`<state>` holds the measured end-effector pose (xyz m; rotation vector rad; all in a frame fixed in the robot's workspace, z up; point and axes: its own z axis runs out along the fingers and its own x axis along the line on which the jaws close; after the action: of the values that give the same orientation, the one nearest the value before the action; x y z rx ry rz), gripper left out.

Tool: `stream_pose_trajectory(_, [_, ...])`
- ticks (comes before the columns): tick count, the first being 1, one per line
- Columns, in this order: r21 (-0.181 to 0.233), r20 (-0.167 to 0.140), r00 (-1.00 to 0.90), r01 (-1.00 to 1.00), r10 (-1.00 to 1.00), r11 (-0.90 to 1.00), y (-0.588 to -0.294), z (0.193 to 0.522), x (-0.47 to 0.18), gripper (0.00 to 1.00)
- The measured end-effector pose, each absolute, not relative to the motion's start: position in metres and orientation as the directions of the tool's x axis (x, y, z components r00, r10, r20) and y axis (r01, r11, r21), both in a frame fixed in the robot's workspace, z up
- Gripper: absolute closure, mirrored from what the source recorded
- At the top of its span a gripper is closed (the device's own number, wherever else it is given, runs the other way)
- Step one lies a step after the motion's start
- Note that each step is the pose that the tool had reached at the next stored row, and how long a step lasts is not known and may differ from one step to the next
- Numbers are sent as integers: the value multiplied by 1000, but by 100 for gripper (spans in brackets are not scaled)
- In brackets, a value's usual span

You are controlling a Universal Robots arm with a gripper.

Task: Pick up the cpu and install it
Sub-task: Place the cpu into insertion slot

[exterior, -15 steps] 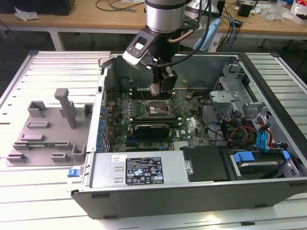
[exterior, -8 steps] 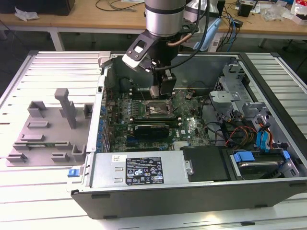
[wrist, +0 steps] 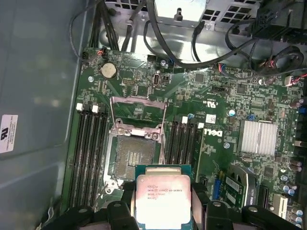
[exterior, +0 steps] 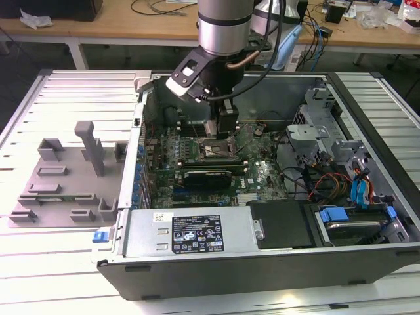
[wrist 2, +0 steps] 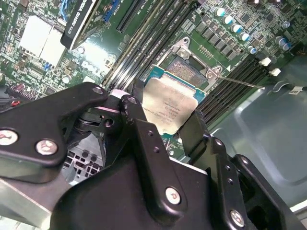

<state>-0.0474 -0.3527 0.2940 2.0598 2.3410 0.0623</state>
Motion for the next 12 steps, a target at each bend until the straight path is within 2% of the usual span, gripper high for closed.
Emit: stream_pose_trajectory(12, [45, 9, -73, 996, 997, 73, -352, 291, -47, 45])
